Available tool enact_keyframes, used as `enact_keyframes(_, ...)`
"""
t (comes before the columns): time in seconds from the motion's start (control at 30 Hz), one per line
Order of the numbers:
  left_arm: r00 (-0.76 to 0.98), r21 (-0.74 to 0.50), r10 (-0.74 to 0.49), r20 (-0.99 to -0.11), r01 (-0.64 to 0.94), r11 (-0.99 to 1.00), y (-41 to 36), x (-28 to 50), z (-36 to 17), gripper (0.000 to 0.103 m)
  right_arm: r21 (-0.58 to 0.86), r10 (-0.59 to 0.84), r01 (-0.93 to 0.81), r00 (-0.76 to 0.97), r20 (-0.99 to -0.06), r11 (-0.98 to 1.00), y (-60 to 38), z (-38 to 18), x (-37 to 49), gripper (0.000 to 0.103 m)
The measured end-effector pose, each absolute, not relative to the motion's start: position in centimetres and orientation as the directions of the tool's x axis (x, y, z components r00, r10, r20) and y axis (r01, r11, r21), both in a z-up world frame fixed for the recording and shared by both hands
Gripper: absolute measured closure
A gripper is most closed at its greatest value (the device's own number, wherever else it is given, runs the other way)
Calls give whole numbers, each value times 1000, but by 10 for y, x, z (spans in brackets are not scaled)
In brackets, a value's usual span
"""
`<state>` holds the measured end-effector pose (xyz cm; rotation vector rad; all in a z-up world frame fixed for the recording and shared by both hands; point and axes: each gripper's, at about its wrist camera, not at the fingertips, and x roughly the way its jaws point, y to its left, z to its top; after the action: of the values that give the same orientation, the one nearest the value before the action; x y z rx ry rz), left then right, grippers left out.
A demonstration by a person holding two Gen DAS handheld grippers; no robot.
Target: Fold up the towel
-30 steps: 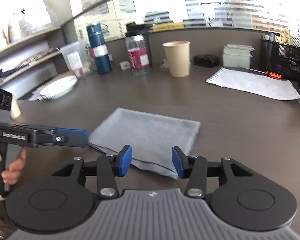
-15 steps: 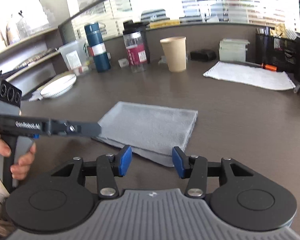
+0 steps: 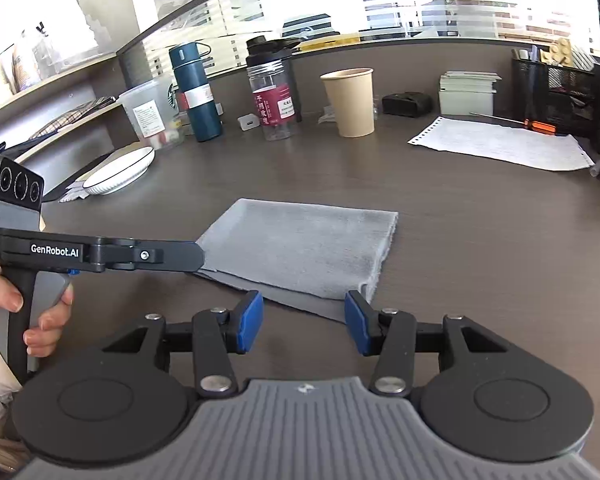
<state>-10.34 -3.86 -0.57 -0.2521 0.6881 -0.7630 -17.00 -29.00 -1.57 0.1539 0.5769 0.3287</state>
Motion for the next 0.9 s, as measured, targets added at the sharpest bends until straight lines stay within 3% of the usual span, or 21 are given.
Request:
enact_keyframes(0.2, 542, -427, -699, -467, 554, 715, -37, -109, 0, 39, 225, 306, -224, 836, -456, 948, -298, -7, -177, 49)
enact_keyframes(0.37, 609, -357, -658, -442, 554, 752, -34, -121, 14, 31, 102, 189, -161, 883, -429, 982, -291, 4, -177, 46)
enact_keyframes(0.57, 769, -127, -485, -417, 479, 869, -39, -141, 33, 20, -3, 82, -91, 911, -404, 996, -287, 7, -169, 40)
enact_keyframes(0.73, 844, -65, -377, -382, 382, 922, -35, -145, 39, 14, -31, 18, -32, 930, -368, 999, -288, 8, -166, 31)
enact_keyframes(0.9, 876, -54, -275, -395, 277, 959, -28, -136, 38, 0, -66, -48, 28, 944, -328, 997, -292, 9, -166, 20)
